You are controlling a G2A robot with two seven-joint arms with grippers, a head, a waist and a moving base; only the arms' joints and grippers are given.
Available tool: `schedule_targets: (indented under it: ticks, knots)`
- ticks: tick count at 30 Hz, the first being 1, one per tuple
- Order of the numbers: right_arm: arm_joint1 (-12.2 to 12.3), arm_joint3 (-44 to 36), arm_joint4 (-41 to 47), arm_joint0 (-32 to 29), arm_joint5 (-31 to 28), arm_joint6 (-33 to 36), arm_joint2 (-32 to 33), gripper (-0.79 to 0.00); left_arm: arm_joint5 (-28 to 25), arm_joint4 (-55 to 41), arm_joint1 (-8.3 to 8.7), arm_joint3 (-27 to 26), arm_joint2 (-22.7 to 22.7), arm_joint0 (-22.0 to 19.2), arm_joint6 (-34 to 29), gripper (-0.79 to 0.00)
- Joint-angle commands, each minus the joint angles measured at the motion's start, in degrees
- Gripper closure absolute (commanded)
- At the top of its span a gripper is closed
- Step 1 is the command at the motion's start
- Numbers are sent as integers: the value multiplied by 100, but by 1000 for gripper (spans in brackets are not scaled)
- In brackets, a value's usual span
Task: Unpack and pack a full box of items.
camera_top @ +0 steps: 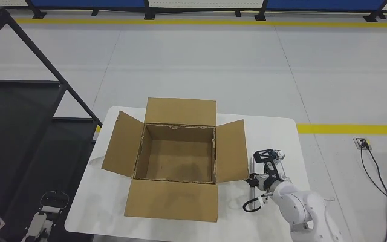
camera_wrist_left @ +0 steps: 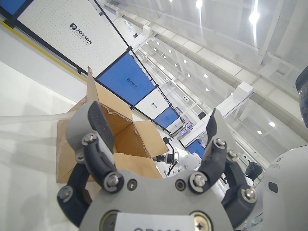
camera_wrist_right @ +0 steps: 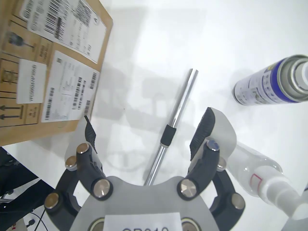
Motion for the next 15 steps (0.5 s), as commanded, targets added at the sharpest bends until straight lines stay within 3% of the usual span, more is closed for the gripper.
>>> schedule_targets:
  ticks: [1, 2, 4, 6, 7, 15]
  knots:
    - [7, 130, -40, 131, 24, 327, -52, -785, 0, 0, 0, 0, 0, 0, 0, -785]
    - [10, 218, -72, 183, 34, 464, -93, -785, 0, 0, 0, 0, 0, 0, 0, -785]
    - [10, 336, -106, 277, 61, 558, -156, -711, 0, 0, 0, 0, 0, 0, 0, -785]
    - [11, 458, -178, 339, 120, 624, -216, -413, 0, 0, 0, 0, 0, 0, 0, -785]
    - [10, 518, -197, 365, 160, 652, -242, -379, 0, 0, 0, 0, 0, 0, 0, -785]
    - [4, 800, -522, 583, 498, 861, -464, -366, 0, 0, 0, 0, 0, 0, 0, -785]
